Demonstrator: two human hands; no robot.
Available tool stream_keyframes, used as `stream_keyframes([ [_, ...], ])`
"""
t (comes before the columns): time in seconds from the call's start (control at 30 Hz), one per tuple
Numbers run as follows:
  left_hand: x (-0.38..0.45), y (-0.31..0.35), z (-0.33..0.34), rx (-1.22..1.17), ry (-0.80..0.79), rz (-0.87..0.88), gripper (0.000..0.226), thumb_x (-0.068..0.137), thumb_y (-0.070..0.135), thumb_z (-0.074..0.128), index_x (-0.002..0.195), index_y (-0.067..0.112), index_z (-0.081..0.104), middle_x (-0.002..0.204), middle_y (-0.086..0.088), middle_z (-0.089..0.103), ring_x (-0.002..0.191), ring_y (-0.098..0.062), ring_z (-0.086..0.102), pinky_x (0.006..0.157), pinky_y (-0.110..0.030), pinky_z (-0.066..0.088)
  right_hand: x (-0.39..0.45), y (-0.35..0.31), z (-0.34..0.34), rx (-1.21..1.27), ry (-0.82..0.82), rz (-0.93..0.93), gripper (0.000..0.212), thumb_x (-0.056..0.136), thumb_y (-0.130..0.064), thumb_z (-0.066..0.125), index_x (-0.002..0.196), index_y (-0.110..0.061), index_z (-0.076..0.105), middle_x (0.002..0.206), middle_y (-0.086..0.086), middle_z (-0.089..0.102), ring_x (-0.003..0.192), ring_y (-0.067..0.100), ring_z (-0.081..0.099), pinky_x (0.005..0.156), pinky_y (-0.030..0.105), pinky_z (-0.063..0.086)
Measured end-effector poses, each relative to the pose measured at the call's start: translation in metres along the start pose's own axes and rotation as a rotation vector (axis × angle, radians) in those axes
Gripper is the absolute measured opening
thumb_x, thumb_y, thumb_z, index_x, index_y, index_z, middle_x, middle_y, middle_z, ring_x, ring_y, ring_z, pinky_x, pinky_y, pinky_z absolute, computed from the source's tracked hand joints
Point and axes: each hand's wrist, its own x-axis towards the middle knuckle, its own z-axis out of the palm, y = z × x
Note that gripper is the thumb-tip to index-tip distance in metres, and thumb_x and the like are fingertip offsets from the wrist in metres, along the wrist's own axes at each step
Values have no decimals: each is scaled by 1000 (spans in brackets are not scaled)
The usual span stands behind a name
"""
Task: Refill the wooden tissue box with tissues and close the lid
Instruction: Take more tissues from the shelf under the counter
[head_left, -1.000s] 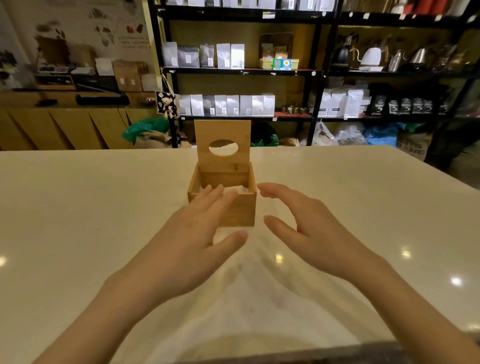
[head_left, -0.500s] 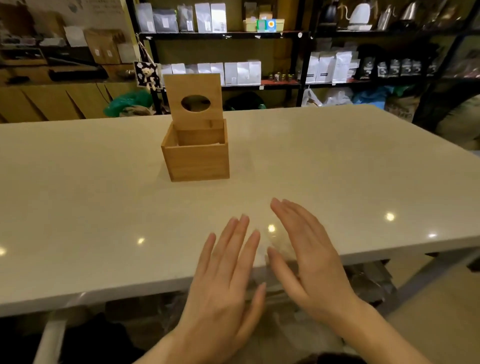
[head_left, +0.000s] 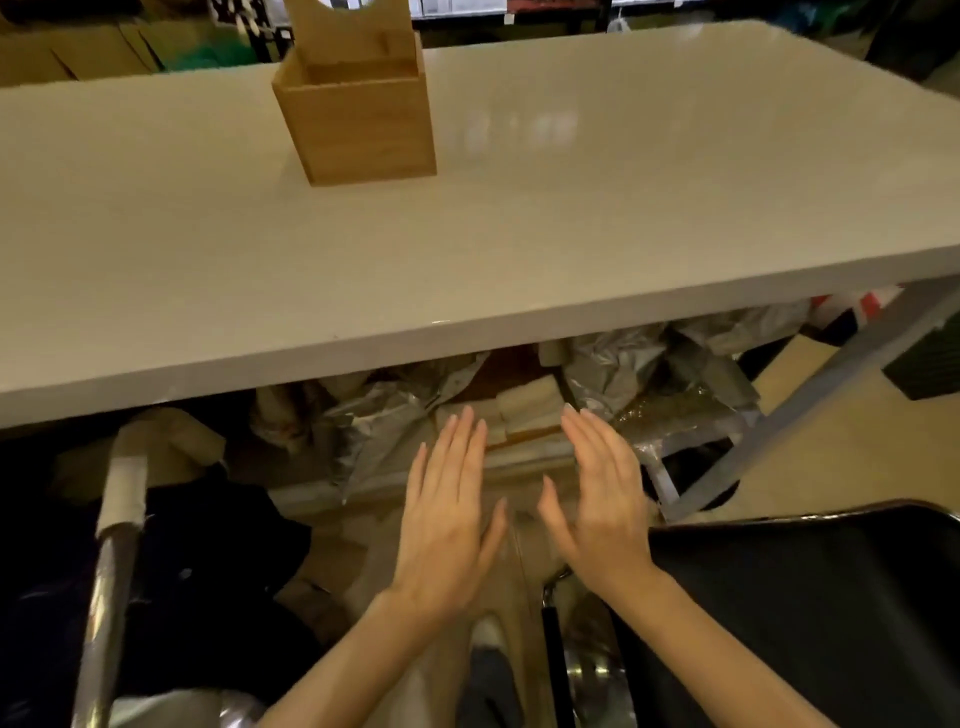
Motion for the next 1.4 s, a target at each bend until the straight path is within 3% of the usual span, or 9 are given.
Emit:
stream_keyframes([
  [0.33, 15, -69, 110, 85, -153, -141, 73, 85, 49, 28, 142, 16, -2, 150, -4, 0, 141, -20, 4, 112, -43, 0, -49, 76, 90, -271, -452, 81, 82, 63, -8, 70, 135, -4, 32, 138, 16, 48, 132, 23, 31, 111, 38, 19],
  [0.53, 52, -111, 184, 118, -251, -168, 72, 91, 49, 28, 136, 27, -24, 144, 5, -33, 134, -14, -28, 110, -36, -17, -54, 132, 155, -407, -600, -9, 98, 48, -23, 81, 133, -7, 35, 130, 12, 57, 121, 28, 54, 106, 42, 22],
  [0.8, 104, -147, 246, 156, -422, -138, 67, 79, 64, -9, 133, 27, -26, 137, 7, -32, 133, -11, -26, 114, -39, -13, -39, 187, 222, -427, -696, -70, 59, 69, -34, 45, 123, -12, 56, 130, 11, 59, 128, 28, 42, 112, 38, -3],
  [0.9, 128, -160, 252, 201, -447, -38, 69, 83, 47, 5, 140, 14, 26, 148, -4, 16, 138, -24, 24, 111, -50, 25, -22, 201, 238, -395, -754, -6, 53, 76, -37, 28, 101, -15, 69, 117, 9, 66, 120, 28, 54, 110, 39, 3],
  [0.97, 143, -181, 258, 278, -474, -25, 55, 93, 33, 13, 105, 12, 62, 108, -10, 70, 97, -26, 68, 73, -43, 56, -7, 204, 247, -409, -718, 16, 49, 76, -33, 27, 80, -15, 73, 99, 7, 72, 107, 29, 62, 105, 39, 13],
  [1.03, 158, -197, 263, 313, -523, -23, 51, 94, 23, 23, 81, 20, 72, 83, -2, 76, 78, -20, 72, 64, -33, 56, 11, 206, 252, -449, -601, -30, 40, 76, -27, 34, 79, -15, 72, 91, 6, 73, 98, 26, 65, 104, 39, 27],
  [1.17, 181, -186, 248, 257, -582, -33, 47, 91, 22, 38, 137, 18, 37, 147, -4, 36, 136, -17, 32, 110, -35, 26, 31, 210, 262, -431, -877, -52, 47, 89, -17, 39, 136, -10, 36, 145, 10, 38, 137, 25, 26, 114, 45, 7],
  [1.27, 189, -174, 241, 252, -718, -135, 59, 93, 28, 39, 145, 19, 12, 156, -3, 9, 143, -20, 8, 114, -35, 14, 39, 211, 266, -526, -989, -83, 55, 89, -25, 40, 141, -12, 24, 149, 10, 31, 139, 25, 20, 114, 49, -3],
  [1.4, 193, -161, 232, 233, -705, -141, 57, 92, 24, 44, 143, 15, 20, 154, -5, 17, 141, -21, 14, 112, -32, 15, 37, 208, 274, -622, -1028, -139, 59, 86, -36, 45, 137, -11, 29, 139, 12, 43, 133, 29, 31, 112, 53, -9],
])
